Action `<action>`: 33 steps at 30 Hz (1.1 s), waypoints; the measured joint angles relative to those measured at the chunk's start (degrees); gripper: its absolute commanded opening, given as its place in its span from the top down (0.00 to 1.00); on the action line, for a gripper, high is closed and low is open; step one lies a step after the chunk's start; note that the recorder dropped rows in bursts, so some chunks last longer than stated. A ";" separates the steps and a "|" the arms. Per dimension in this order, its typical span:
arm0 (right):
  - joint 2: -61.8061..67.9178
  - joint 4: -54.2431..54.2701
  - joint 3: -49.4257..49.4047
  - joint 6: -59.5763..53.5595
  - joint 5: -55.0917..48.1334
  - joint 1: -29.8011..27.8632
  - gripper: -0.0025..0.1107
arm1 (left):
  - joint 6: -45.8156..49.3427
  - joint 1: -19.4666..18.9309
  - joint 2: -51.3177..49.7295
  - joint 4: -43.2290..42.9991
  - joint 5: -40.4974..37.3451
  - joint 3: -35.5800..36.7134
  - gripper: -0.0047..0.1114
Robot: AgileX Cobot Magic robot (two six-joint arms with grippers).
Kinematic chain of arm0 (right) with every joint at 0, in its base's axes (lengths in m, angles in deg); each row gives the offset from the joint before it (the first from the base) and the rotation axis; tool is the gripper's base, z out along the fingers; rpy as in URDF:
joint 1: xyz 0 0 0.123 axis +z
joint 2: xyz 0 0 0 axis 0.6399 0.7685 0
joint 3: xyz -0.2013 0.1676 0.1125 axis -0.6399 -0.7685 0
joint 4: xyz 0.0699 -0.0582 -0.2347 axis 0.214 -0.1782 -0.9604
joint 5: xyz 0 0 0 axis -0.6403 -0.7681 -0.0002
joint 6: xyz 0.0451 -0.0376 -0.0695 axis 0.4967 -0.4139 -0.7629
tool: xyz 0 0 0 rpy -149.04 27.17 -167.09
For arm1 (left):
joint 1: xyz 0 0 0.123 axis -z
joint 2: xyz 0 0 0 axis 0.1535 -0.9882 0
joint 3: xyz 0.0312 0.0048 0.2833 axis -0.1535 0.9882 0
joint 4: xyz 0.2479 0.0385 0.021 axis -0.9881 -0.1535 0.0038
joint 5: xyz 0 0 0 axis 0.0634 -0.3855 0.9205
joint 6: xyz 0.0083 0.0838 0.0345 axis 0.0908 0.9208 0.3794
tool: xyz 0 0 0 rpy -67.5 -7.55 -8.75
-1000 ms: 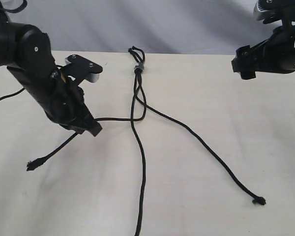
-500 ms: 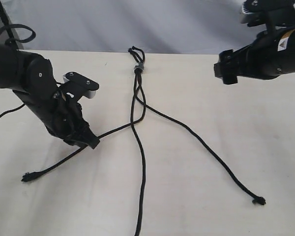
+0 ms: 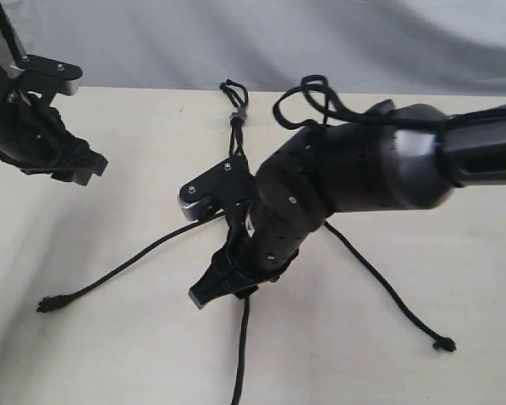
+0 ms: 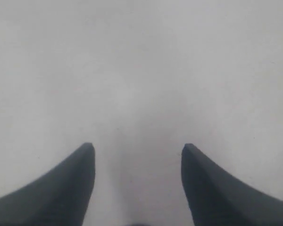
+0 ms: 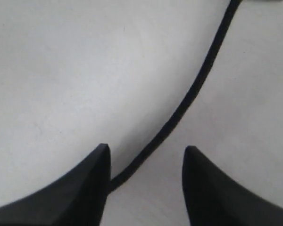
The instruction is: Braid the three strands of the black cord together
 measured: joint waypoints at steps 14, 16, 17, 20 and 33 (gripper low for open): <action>10.40 -1.66 8.92 7.18 -7.56 0.14 0.55 | 0.00 -0.84 -0.02 1.15 -0.12 0.00 0.50; 10.67 -1.66 9.13 7.30 -7.95 0.14 0.60 | 0.00 -0.84 -0.02 1.26 -0.12 0.00 0.50; 10.78 -1.66 9.22 7.30 -8.19 0.14 0.67 | 0.00 -0.84 -0.02 1.31 -0.12 0.00 0.50; 10.90 -0.78 9.48 6.12 -8.57 0.29 0.92 | 0.00 -0.84 -0.02 1.29 -0.12 0.00 0.50; 5.36 -20.24 12.45 -2.17 -14.73 0.13 0.98 | 0.00 -0.84 -0.02 1.29 -0.62 0.00 0.50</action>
